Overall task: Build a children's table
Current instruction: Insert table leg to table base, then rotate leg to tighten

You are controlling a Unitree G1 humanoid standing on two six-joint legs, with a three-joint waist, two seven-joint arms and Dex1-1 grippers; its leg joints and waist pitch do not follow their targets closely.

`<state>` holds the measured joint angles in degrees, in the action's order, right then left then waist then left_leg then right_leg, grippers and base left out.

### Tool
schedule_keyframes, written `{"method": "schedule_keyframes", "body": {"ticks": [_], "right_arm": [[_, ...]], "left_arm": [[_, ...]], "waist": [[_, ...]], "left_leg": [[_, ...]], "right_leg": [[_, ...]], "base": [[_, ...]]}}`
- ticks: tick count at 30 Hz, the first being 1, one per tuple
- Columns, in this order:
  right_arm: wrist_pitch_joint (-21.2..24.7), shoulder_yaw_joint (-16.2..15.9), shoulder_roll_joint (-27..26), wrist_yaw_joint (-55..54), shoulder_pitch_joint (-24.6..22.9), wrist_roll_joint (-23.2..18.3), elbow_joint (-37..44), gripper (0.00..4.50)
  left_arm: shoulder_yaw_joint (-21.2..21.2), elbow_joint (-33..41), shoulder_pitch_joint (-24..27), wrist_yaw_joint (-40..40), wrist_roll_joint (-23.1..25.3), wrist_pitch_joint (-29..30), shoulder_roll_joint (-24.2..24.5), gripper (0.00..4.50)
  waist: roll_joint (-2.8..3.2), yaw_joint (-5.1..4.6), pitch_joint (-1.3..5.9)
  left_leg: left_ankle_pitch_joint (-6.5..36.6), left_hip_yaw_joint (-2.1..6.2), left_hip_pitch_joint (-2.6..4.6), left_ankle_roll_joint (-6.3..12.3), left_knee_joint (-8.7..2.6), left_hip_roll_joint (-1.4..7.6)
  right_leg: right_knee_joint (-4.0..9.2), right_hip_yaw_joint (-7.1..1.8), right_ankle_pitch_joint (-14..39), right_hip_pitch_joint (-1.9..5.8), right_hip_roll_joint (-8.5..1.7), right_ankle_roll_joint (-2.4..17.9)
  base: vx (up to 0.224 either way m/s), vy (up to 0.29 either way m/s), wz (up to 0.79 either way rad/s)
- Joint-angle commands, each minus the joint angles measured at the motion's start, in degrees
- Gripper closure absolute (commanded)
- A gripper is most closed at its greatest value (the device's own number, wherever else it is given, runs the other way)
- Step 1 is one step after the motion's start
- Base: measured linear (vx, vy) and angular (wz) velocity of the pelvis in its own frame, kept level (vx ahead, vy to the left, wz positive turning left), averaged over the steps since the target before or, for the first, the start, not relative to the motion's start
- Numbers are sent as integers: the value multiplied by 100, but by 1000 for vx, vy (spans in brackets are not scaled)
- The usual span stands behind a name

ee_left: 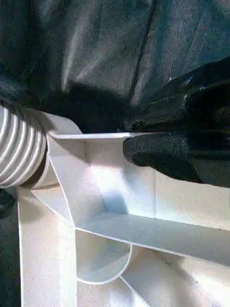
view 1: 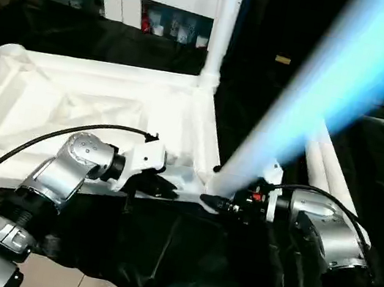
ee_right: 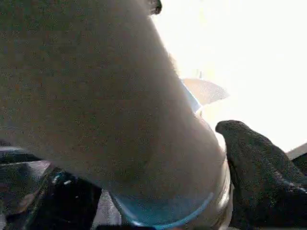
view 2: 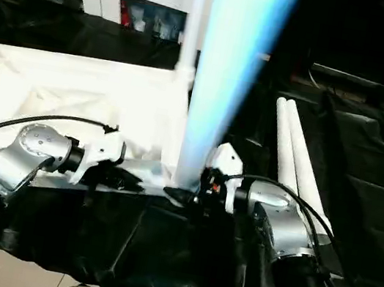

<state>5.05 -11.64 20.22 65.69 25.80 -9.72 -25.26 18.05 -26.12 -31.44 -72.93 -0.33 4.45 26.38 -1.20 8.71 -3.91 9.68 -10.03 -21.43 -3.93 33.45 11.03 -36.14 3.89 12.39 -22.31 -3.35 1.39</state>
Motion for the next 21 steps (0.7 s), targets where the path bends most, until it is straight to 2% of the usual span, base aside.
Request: {"method": "schedule_keyframes", "body": {"ticks": [1,7,14,15,16,18,21], "right_arm": [[105,-92,-16,133,-129,-42,133,120],[144,-96,-151,72,-289,-108,133,158],[216,-50,-257,46,-332,-191,-70,162],[193,3,-312,16,-325,-217,-250,162],[192,5,-314,14,-324,-217,-258,162],[136,38,-348,-24,-326,-212,-422,162],[50,78,-406,-121,-356,-159,-660,162]], "left_arm": [[-10,146,-210,-55,-134,-206,-25,450],[-17,146,-158,-115,-135,-248,-15,450],[-13,219,-86,-179,-147,-210,25,450],[-25,207,-81,-184,-140,-220,42,450],[-26,207,-81,-184,-140,-220,43,450],[-50,204,-75,-165,-145,-215,50,450],[-87,205,-52,-142,-158,-197,61,450]], "waist": [[48,-1,446],[47,15,447],[44,19,455],[46,18,453],[74,31,458],[60,24,454],[70,23,449]], "left_leg": [[909,79,105,221,-350,285],[933,85,98,200,-352,285],[854,82,91,225,-343,279],[866,84,90,221,-345,280],[874,92,88,212,-342,278],[925,87,93,193,-347,281],[995,89,95,159,-353,283]], "right_leg": [[372,-309,175,276,-538,1337],[372,-304,232,274,-543,1325],[355,-301,106,279,-543,1350],[357,-301,133,280,-548,1352],[352,-298,139,282,-555,1358],[364,-301,172,281,-554,1368],[365,-296,203,276,-547,1393]], "base": [[0,0,0],[0,0,0],[0,0,0],[0,0,0],[0,0,0],[0,0,0],[0,0,0]]}}
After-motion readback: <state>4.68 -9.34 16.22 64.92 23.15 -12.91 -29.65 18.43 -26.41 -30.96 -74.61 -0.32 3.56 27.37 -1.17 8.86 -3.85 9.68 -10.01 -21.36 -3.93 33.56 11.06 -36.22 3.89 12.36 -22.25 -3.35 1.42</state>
